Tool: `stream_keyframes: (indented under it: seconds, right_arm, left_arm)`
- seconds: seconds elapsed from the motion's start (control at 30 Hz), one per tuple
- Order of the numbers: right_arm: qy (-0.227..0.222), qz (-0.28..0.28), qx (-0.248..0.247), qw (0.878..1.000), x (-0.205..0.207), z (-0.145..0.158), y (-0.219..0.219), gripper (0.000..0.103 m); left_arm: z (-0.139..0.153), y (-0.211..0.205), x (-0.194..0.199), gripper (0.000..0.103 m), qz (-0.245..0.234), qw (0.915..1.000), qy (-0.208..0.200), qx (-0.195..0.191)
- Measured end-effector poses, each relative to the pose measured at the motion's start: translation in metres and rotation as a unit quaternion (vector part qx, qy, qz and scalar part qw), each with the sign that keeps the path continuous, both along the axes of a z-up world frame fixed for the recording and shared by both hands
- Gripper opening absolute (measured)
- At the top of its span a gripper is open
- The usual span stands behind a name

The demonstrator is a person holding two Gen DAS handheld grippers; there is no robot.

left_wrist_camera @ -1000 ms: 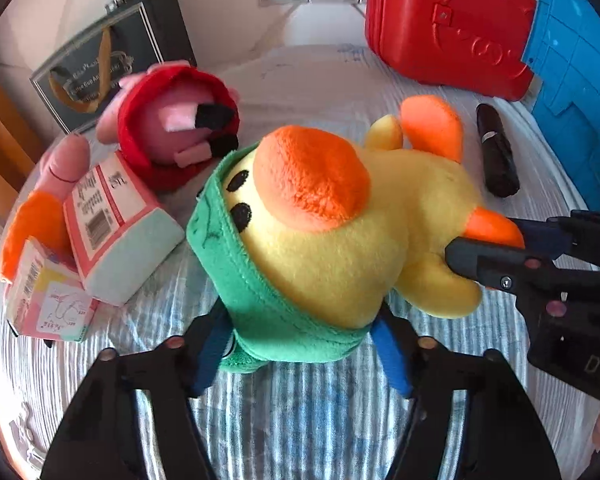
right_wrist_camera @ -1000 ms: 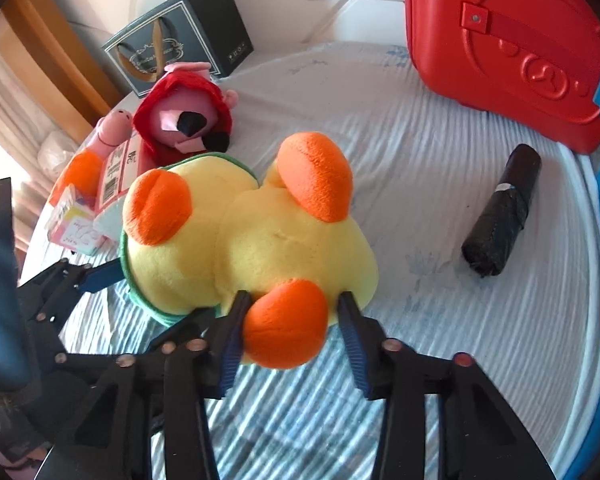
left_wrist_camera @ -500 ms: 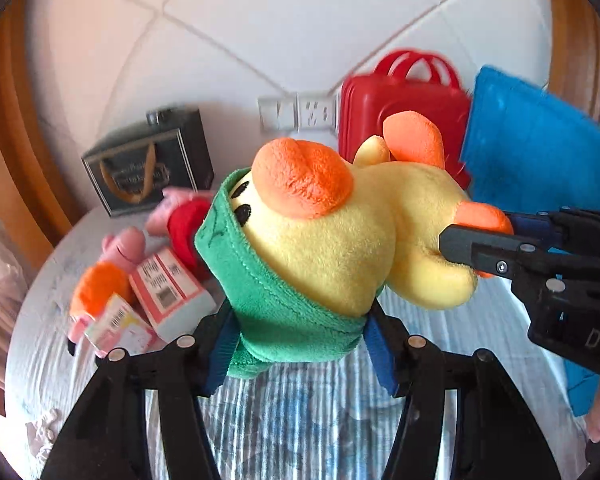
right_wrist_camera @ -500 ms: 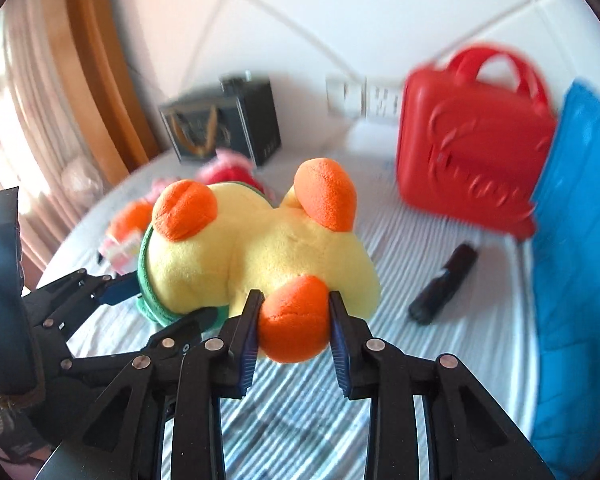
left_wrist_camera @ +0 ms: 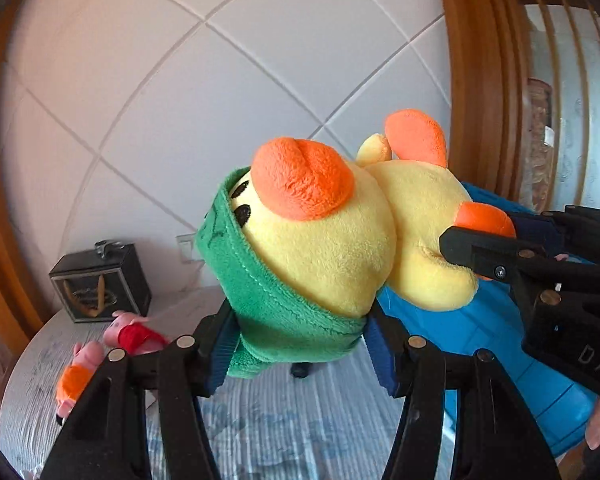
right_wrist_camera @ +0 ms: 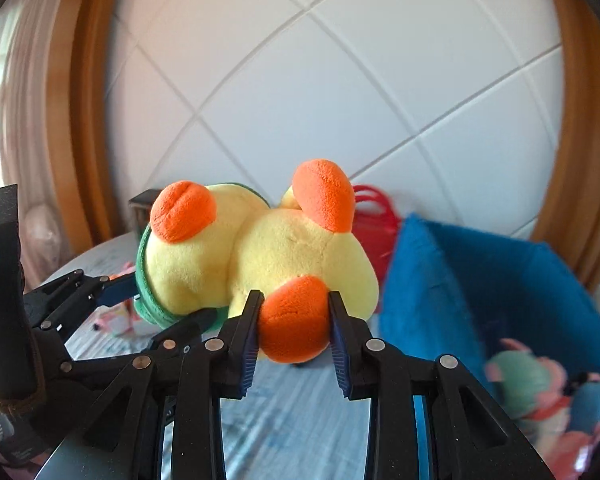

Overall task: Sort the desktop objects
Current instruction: 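Carry the duck plush into the blue crate and open both grippers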

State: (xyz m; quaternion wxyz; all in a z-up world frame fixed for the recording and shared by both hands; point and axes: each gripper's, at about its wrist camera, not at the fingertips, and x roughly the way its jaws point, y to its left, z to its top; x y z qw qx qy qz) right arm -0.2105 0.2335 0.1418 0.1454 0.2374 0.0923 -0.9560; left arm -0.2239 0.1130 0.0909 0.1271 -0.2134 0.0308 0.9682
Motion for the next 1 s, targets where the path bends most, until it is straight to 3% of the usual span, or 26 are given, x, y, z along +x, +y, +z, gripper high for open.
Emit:
stream_keyframes:
  seconds: [0.27,0.5,0.73,0.8,0.9,0.97,1.0]
  right_arm:
    - [0.021,-0.094,0.017,0.995,0.001,0.04,0.119,0.031]
    - [-0.002,-0.138,0.009,0.99,-0.024,0.035,0.203,0.031]
    - [-0.04,-0.174,-0.012,0.984,-0.038,0.011,0.258,0.031]
    - [-0.05,-0.181,-0.018,0.982,-0.04,0.004,0.268,0.032]
    - [-0.058,-0.191,-0.021,0.98,-0.04,-0.001,0.278,0.042]
    - [-0.06,-0.195,-0.028,0.978,-0.037,-0.003,0.281,0.055]
    - [-0.058,-0.197,-0.03,0.978,-0.035,-0.002,0.281,0.067]
  left_arm:
    - [0.03,0.128,-0.015,0.057,-0.083,0.9965,0.015,-0.002]
    - [0.021,0.219,-0.038,0.057,-0.122,0.9922,-0.009,-0.024]
    - [0.004,0.268,-0.051,0.062,-0.137,0.9872,-0.046,-0.067]
    - [0.003,0.274,-0.051,0.061,-0.12,0.9889,-0.037,-0.079]
    - [0.001,0.272,-0.054,0.061,-0.114,0.9887,-0.049,-0.084]
    - [0.001,0.266,-0.053,0.061,-0.109,0.9895,-0.05,-0.081]
    - [0.001,0.26,-0.051,0.062,-0.105,0.9902,-0.049,-0.078]
